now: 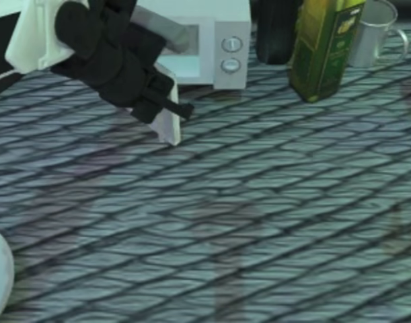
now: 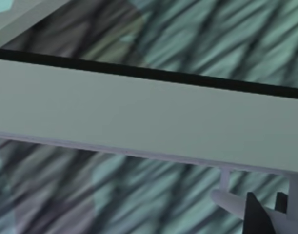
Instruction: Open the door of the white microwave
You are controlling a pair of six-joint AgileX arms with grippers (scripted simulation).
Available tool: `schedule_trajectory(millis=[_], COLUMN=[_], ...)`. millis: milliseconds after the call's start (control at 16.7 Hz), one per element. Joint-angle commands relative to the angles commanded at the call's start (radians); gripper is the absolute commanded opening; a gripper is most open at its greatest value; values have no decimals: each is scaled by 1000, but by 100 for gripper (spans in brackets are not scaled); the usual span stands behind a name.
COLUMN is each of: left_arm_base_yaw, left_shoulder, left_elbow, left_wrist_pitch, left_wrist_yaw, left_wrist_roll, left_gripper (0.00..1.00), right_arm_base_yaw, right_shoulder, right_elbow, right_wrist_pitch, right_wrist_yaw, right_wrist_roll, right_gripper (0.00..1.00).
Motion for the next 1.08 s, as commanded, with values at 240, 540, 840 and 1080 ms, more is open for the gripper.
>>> schedule_trajectory(millis=[240,540,840,1080], left_arm_base_yaw=[0,0,0,6], left_shoulder=[0,0,0,-8], left_elbow=[0,0,0,-14], left_wrist_pitch=[0,0,0,-2], left_wrist_yaw=[0,0,0,22], left_wrist_roll=[0,0,0,28], left_gripper=[0,0,0,0], right_arm_base_yaw=[0,0,0,0], right_shoulder=[0,0,0,0], right_elbow=[0,0,0,0], right_wrist_pitch=[0,0,0,0], right_wrist_yaw=[0,0,0,0], right_wrist_roll=[0,0,0,0], right_gripper=[100,100,100,100])
